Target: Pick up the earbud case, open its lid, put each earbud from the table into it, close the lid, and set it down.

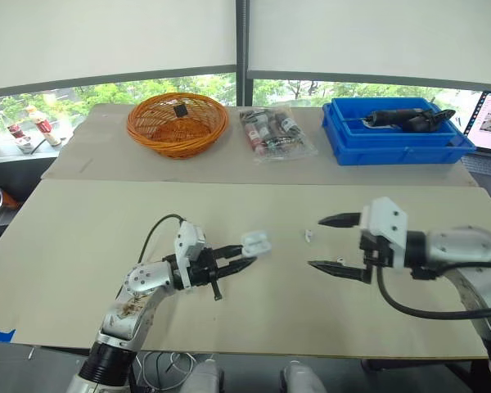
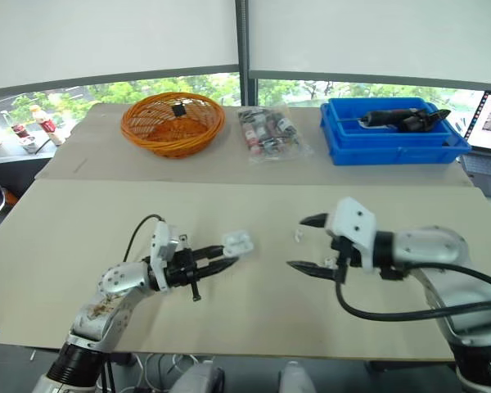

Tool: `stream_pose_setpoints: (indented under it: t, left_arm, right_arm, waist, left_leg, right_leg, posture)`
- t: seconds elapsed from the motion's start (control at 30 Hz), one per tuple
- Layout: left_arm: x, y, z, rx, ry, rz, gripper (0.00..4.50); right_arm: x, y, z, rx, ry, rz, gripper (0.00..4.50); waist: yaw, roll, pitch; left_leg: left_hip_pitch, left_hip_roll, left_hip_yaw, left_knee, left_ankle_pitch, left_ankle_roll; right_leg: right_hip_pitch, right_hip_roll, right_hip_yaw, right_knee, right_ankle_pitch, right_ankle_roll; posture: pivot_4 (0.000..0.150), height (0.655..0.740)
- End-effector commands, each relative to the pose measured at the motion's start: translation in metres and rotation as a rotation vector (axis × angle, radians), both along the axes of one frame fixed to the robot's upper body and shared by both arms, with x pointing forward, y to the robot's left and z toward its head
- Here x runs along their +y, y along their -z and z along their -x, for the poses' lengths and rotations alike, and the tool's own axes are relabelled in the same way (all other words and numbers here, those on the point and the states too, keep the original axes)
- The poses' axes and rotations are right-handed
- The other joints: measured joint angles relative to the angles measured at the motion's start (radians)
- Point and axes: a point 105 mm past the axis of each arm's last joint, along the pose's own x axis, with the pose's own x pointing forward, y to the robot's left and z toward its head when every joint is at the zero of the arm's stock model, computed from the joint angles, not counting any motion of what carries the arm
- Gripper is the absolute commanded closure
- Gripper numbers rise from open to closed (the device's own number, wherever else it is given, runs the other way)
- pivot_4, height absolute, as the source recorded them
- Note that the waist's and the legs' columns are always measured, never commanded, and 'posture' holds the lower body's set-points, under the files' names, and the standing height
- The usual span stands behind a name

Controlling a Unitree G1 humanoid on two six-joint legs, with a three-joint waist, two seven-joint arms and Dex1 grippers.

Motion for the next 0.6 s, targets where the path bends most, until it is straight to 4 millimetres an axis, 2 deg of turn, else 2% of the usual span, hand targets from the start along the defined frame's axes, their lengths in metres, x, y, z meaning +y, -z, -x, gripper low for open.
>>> stream_pose_setpoints:
  t: [0.03, 0.17, 0.33, 0.5, 0.6]
  left_arm:
    - [0.01, -0.014, -0.006, -0.1, -0.078, 0.041, 3.97]
    - [0.016, -0.02, -0.014, -0.146, -0.144, 0.076, 3.97]
    - [0.021, -0.017, -0.018, -0.145, -0.173, 0.081, 3.97]
    - [0.024, -0.018, -0.019, -0.148, -0.183, 0.076, 3.97]
    - [0.024, -0.017, -0.019, -0.148, -0.185, 0.075, 3.97]
  right_arm:
    - [-0.043, 0.003, 0.009, -0.077, 0.168, -0.001, 0.0]
    - [-0.082, 0.022, 0.024, -0.117, 0.356, -0.02, 0.0]
    - [-0.116, 0.043, 0.042, -0.115, 0.515, -0.015, 0.0]
    - [-0.133, 0.051, 0.051, -0.087, 0.612, -0.035, 0.0]
    - [-0.136, 0.053, 0.052, -0.07, 0.63, -0.05, 0.0]
  waist:
    - [0.002, 0.0, 0.0]
    - [-0.004, 0.0, 0.0]
    - [-0.013, 0.0, 0.0]
    - [-0.017, 0.0, 0.0]
    - [-0.021, 0.0, 0.0]
  left_leg:
    - [0.0, 0.0, 0.001, 0.0, 0.0, 0.0]
    - [0.003, 0.0, 0.007, 0.0, 0.0, 0.0]
    - [0.005, 0.002, 0.008, -0.001, 0.0, 0.001]
    - [0.005, 0.002, 0.009, -0.002, 0.0, 0.001]
    - [0.005, 0.002, 0.009, -0.002, -0.001, 0.001]
  right_leg:
    - [0.0, 0.0, 0.001, 0.0, 0.0, 0.0]
    - [0.0, 0.0, 0.006, 0.002, 0.001, 0.001]
    - [0.001, 0.001, 0.008, 0.0, 0.001, 0.001]
    - [0.001, 0.001, 0.009, 0.0, 0.001, 0.001]
    - [0.002, 0.001, 0.009, 0.0, 0.001, 0.001]
  posture:
    - [0.15, 0.74]
    - [0.15, 0.74]
    - [0.15, 0.74]
    - [0.15, 0.74]
    - [0.15, 0.74]
